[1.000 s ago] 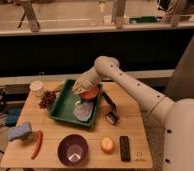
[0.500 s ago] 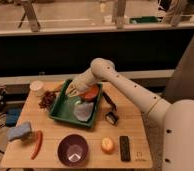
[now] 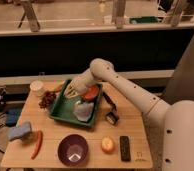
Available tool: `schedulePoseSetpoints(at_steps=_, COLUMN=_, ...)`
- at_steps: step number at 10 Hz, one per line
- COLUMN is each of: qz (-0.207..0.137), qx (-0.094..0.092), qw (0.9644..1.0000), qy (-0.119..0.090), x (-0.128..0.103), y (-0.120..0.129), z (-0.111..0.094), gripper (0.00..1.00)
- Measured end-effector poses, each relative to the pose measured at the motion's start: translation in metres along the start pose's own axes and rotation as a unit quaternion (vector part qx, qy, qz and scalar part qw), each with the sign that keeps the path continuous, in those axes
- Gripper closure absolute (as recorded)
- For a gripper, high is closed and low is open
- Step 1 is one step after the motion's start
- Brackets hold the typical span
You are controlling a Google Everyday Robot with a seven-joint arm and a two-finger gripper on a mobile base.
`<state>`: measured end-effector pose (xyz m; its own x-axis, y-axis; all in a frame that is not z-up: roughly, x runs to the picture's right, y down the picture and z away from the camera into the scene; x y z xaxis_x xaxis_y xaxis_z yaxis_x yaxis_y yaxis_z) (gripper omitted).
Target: Place fork in tray
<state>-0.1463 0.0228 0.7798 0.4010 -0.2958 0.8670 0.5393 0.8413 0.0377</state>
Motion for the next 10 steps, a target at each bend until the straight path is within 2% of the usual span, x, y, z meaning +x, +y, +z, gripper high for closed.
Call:
schedulePoseSetpoints(at_steps=1, qz=0.002, qx=-0.004, qw=1.0, qy=0.001, x=0.001, y=0.0, z=0.003, gripper=0.76)
schedulePoseSetpoints(at_steps=6, qz=0.017, qx=-0.017, qw=0.9996, qy=0.012, x=0.007, y=0.0, z=0.011, gripper=0.28)
schedulePoseSetpoints(at_steps=7, qz=0.021, qx=-0.019, qw=0.9995, qy=0.013, x=0.008, y=0.0, z=0.012, gripper=0.22)
schedulePoseSetpoints(at_steps=10, qz=0.044, qx=-0.028, qw=0.9986, qy=0.013, x=0.015, y=0.002, z=0.017, gripper=0.2)
